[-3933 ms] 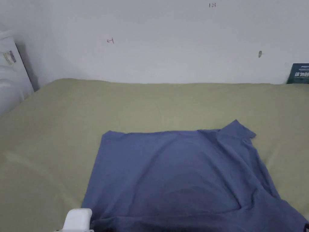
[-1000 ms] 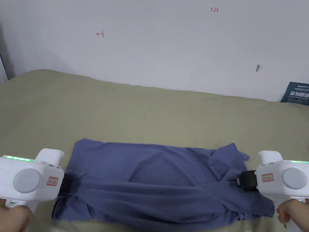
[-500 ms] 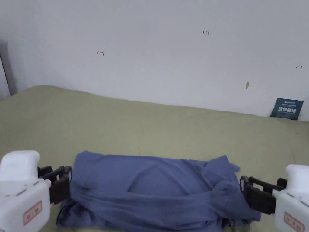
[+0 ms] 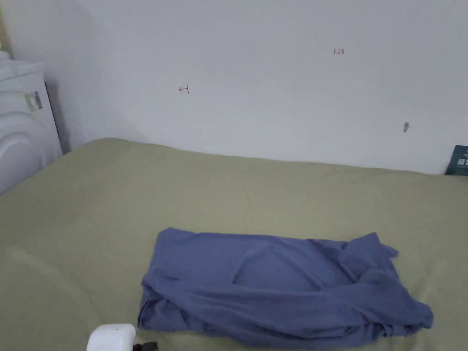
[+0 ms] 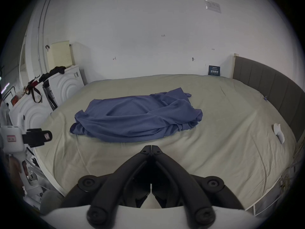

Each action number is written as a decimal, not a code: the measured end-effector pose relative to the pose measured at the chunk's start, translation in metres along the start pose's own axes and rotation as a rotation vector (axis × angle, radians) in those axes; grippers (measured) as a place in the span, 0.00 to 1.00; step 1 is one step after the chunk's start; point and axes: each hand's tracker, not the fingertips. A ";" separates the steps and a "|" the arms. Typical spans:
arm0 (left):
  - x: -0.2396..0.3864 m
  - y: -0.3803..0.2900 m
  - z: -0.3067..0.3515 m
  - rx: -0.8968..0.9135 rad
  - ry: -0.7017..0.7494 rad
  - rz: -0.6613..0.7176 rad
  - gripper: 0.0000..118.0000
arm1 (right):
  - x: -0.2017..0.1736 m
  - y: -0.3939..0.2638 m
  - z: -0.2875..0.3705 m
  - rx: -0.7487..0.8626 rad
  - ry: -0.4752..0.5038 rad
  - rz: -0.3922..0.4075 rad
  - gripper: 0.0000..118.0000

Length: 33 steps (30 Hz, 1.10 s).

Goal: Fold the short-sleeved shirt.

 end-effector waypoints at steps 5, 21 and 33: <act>-0.019 0.030 -0.056 -0.015 0.010 0.077 0.58 | 0.011 0.002 -0.016 -0.018 0.031 -0.037 0.01; -0.043 0.047 -0.149 -0.120 -0.040 0.177 0.04 | 0.053 -0.006 -0.076 -0.074 -0.028 -0.090 0.03; -0.041 0.047 -0.141 -0.154 0.009 0.131 0.04 | 0.120 0.017 -0.199 -0.164 -0.095 -0.216 0.80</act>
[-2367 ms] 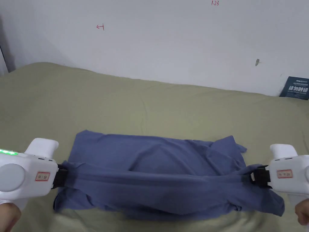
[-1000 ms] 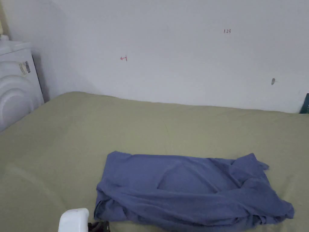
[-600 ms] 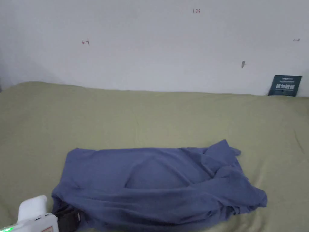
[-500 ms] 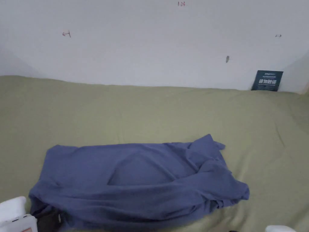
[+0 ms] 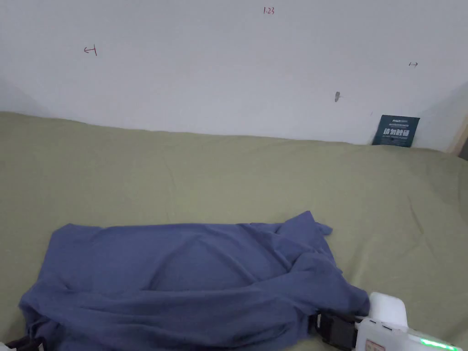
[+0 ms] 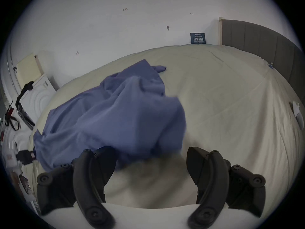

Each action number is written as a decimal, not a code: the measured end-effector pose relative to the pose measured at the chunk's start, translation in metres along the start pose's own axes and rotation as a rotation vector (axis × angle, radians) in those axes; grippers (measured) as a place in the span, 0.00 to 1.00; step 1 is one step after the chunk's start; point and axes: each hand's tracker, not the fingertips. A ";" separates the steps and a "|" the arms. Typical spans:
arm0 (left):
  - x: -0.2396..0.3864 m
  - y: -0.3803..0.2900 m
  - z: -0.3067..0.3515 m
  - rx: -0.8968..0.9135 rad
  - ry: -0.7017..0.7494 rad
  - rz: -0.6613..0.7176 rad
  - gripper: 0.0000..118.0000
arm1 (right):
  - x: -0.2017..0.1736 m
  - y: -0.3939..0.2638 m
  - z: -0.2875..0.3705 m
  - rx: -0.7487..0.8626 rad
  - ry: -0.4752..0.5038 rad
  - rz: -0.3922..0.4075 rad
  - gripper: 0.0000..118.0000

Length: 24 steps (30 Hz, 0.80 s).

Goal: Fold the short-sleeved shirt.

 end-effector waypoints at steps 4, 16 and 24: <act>0.003 -0.003 0.000 0.000 0.003 -0.005 0.04 | -0.014 0.023 -0.004 0.087 -0.062 0.081 0.80; 0.003 0.003 0.006 -0.001 -0.020 -0.013 0.04 | -0.050 0.017 0.001 -0.025 -0.150 0.280 0.11; -0.002 0.013 0.023 0.040 -0.086 -0.003 0.04 | -0.029 0.023 0.059 0.034 -0.030 0.135 0.11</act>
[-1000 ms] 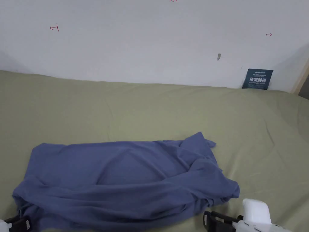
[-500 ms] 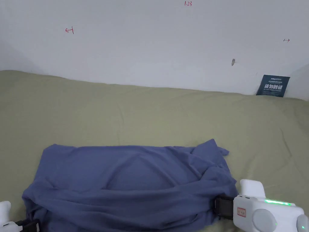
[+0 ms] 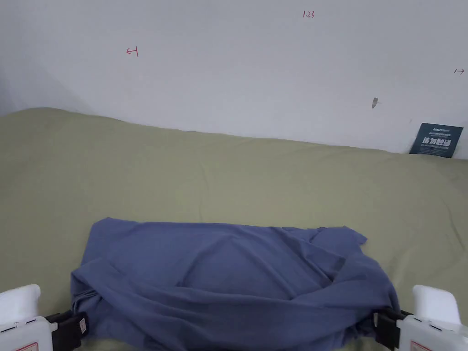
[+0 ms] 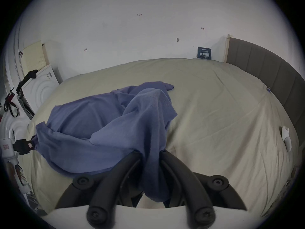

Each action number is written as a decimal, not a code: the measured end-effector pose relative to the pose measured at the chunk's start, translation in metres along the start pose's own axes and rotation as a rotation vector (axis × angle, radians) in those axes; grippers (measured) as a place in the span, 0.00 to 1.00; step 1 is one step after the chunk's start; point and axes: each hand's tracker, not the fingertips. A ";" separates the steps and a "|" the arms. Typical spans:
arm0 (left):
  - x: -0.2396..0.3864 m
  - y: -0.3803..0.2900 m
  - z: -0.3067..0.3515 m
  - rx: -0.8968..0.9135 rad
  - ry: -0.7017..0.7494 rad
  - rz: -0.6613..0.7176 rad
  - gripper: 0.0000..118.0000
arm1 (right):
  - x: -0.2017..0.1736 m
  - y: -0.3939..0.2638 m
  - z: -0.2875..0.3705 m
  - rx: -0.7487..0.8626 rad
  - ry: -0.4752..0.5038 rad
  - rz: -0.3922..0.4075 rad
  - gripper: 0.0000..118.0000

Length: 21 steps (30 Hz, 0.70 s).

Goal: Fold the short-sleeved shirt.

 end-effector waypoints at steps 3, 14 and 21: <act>0.005 -0.003 0.015 0.018 -0.027 -0.009 0.04 | 0.007 -0.004 0.024 -0.003 0.006 -0.047 0.11; -0.005 -0.033 0.100 0.058 -0.032 0.054 0.04 | 0.029 -0.032 0.111 -0.015 0.034 -0.208 0.11; -0.016 -0.066 0.134 0.003 0.016 0.052 0.04 | 0.034 -0.052 0.143 -0.118 0.014 -0.228 0.11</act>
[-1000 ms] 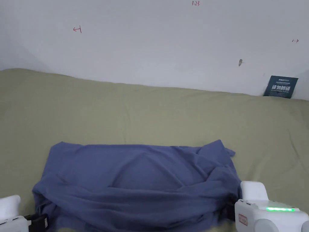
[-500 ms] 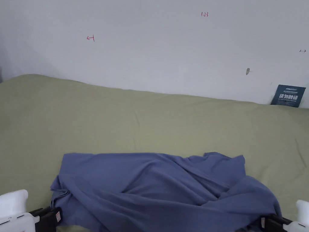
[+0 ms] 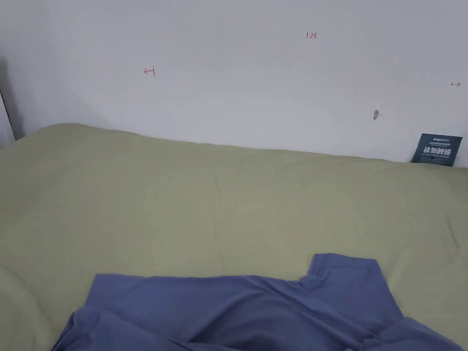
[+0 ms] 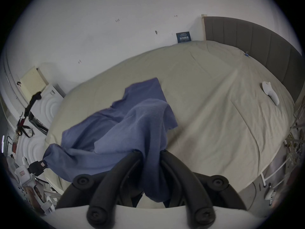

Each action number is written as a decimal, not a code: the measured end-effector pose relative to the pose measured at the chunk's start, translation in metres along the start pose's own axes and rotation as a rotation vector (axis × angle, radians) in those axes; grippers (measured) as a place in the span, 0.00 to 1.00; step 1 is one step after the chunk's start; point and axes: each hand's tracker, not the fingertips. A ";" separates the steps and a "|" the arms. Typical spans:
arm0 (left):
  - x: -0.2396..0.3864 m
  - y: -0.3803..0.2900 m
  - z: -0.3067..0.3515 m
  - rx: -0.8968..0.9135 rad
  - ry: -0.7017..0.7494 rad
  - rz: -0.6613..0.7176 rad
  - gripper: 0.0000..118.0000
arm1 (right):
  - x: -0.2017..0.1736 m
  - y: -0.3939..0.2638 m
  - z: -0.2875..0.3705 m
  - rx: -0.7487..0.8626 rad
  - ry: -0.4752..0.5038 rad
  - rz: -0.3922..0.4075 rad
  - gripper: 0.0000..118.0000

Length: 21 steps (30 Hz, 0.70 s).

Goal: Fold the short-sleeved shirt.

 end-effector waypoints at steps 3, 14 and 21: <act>-0.004 -0.018 0.005 -0.046 0.039 0.012 0.04 | 0.007 -0.012 -0.001 -0.056 -0.032 -0.007 0.11; -0.007 -0.059 0.012 -0.156 0.132 0.001 0.04 | 0.026 -0.041 -0.014 -0.143 -0.095 -0.037 0.12; 0.004 -0.053 0.053 -0.047 0.212 -0.035 0.57 | 0.016 -0.032 0.036 -0.116 -0.056 0.004 0.75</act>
